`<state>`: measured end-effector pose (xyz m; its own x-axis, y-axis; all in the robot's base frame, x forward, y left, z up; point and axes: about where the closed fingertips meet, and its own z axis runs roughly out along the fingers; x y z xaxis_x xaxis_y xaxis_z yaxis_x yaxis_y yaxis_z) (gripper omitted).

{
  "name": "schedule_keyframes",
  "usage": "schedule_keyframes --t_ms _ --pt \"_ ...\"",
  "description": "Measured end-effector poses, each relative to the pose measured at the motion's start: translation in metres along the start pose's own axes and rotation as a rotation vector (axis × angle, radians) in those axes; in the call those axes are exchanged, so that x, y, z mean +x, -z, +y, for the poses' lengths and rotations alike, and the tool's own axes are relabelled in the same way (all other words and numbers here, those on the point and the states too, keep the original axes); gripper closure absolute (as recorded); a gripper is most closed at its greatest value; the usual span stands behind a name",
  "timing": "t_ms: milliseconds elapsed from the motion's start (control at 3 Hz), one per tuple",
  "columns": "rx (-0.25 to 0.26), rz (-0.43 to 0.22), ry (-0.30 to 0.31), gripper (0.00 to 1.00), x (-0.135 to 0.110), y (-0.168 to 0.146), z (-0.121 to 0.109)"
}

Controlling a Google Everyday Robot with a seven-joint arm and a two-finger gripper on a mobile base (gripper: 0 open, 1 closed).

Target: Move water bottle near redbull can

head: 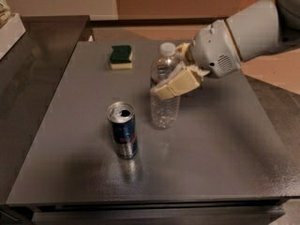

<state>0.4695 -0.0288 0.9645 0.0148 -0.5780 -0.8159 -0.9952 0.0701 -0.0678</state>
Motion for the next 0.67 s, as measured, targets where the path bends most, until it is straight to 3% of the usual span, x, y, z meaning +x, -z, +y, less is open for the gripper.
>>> schedule_keyframes --t_ms 333,667 --pt "-0.025 -0.018 0.024 1.0 0.0 -0.013 0.014" --pt "-0.061 -0.035 0.05 0.8 0.0 -0.025 0.026"
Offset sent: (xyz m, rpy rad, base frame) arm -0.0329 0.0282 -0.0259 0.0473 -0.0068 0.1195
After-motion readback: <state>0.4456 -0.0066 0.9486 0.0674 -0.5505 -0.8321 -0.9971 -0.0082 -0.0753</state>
